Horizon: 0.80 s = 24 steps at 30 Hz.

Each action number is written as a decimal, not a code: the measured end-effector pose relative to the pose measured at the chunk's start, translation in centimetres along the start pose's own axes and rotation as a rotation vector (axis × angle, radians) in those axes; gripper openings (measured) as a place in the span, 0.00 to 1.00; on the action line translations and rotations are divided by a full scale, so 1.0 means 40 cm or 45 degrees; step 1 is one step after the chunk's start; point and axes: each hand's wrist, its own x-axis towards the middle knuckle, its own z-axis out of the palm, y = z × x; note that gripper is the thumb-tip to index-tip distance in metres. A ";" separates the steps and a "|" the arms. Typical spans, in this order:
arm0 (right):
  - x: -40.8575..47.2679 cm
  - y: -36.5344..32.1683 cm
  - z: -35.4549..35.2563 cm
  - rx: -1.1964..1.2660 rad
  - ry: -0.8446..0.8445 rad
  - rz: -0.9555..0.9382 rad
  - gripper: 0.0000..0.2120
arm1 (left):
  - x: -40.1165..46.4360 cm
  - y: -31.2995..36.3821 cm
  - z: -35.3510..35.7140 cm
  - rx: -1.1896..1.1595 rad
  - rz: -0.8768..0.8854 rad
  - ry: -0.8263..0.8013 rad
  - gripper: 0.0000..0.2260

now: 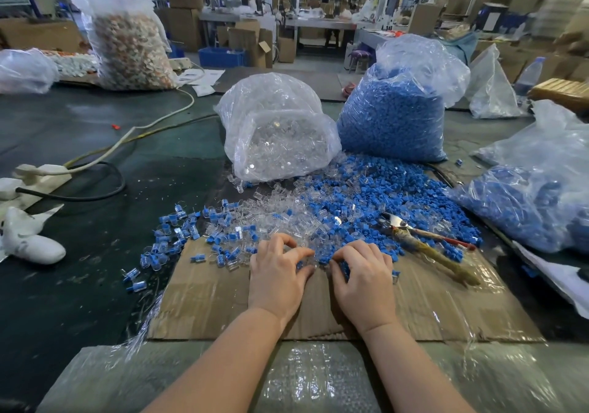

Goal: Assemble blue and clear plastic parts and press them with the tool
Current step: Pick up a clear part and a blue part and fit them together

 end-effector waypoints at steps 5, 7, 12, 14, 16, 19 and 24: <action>-0.001 0.002 0.003 -0.027 -0.005 0.006 0.07 | -0.002 -0.001 0.000 -0.020 0.019 0.045 0.13; -0.001 0.001 0.004 -0.034 0.001 0.000 0.07 | -0.004 0.000 0.000 -0.019 0.041 0.052 0.15; -0.001 -0.001 0.003 -0.042 0.007 -0.002 0.04 | 0.001 0.006 -0.001 -0.001 0.038 0.025 0.13; -0.002 0.000 0.003 -0.037 -0.009 0.009 0.07 | 0.000 0.007 -0.002 -0.011 0.038 0.019 0.11; 0.000 -0.001 0.002 -0.034 -0.020 0.018 0.08 | -0.004 0.008 -0.006 -0.044 0.052 0.061 0.10; 0.001 -0.001 0.002 -0.035 -0.015 0.011 0.09 | -0.011 0.011 -0.020 -0.193 0.040 0.154 0.08; 0.000 -0.001 0.001 -0.032 -0.015 0.008 0.08 | -0.020 0.011 -0.049 -0.346 -0.007 0.137 0.09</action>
